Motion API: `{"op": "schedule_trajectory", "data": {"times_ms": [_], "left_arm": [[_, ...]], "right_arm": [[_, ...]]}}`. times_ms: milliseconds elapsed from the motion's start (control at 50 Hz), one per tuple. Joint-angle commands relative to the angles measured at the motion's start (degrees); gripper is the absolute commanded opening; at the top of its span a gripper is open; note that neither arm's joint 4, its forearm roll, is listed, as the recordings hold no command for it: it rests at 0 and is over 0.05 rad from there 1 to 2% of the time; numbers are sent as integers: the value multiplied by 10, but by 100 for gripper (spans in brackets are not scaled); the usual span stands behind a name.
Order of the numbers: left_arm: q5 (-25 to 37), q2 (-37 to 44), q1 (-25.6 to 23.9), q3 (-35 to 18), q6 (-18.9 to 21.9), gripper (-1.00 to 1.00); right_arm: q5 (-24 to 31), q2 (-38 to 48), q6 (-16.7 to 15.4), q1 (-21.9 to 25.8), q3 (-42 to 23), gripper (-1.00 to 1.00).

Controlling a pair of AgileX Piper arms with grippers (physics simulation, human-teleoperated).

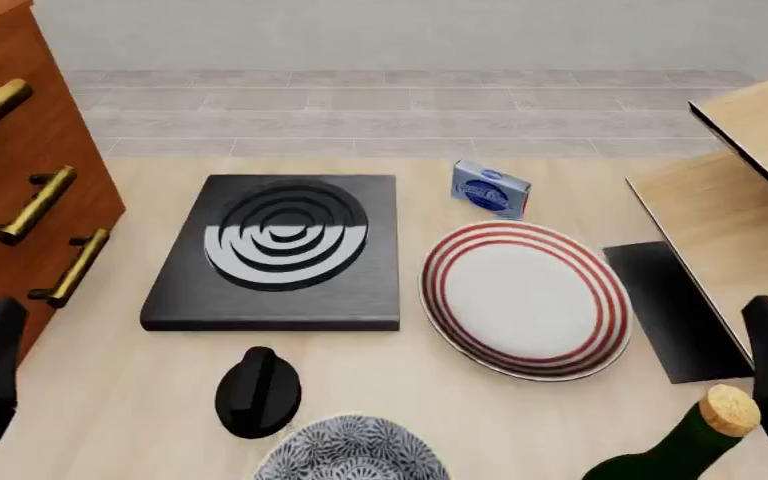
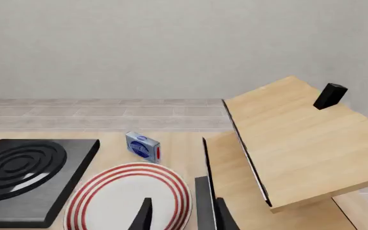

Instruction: Put the bowl on the stove.

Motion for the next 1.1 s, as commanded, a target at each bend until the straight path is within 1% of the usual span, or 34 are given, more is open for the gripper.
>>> {"op": "schedule_trajectory", "data": {"times_ms": [20,120,140,180,220,280,400,460,500,520,540,560,580,620,640,660,680,700,720,740,760,780,820,840,860,880,920,940,1000,1040,1100], "left_arm": [[13,3,1,0,2,100],[22,1,-2,0,5,100],[25,1,-6,0,12,100],[21,12,-5,0,2,100],[22,7,-7,0,8,100],[24,12,-10,0,0,100],[35,1,-11,-2,3,100],[51,-1,-22,-2,6,100],[67,-1,-33,-5,-8,100],[87,-1,-19,-5,12,100],[95,-1,-26,-4,3,100],[106,-1,-34,-8,2,100],[104,-1,-52,-15,1,100],[136,-1,-85,-29,-13,100],[159,-1,-100,-44,6,100],[177,-1,-116,-54,-8,100],[191,-1,-119,-60,-21,100],[204,-1,-122,-70,-24,100],[204,-1,-122,-70,-24,100],[223,-1,-136,-87,-7,100],[242,-1,-139,-103,-12,100],[255,-1,-152,-112,-12,100],[270,-1,-163,-134,2,100],[282,-1,-161,-147,-11,100],[289,-1,-169,-152,-11,100],[298,-1,-184,-156,-15,100],[307,-1,-194,-162,-5,100],[315,-1,-202,-154,-8,100],[324,-1,-210,-158,2,100],[328,-1,-215,-162,-5,100],[341,-1,-221,-174,-2,100]], "right_arm": [[3,0,0,0,-3,100],[4,0,0,0,-4,100],[4,0,0,0,-4,100],[4,0,0,0,-4,100],[4,0,0,0,-4,100],[4,0,0,0,-4,100],[4,0,0,0,-4,100],[4,0,0,0,-4,100],[4,0,0,0,-4,100],[4,0,0,0,-4,100],[4,0,0,0,-4,100],[4,0,0,0,-4,100],[4,0,0,0,-4,100],[4,0,0,0,-4,100],[4,0,0,0,-4,100],[4,0,0,0,-4,100],[4,0,0,0,-4,100],[4,0,0,0,-4,100],[4,0,0,0,-4,100],[4,0,0,0,-4,100],[4,0,-1,0,-4,100],[4,0,0,0,-4,100],[4,0,0,0,-4,100],[4,0,-1,0,-4,100],[4,0,0,0,-4,100],[4,0,0,0,-4,100],[4,0,0,0,-4,100],[4,0,0,0,-4,100],[4,0,0,0,-4,100],[4,0,0,0,-4,100],[4,0,0,0,-4,100]]}}
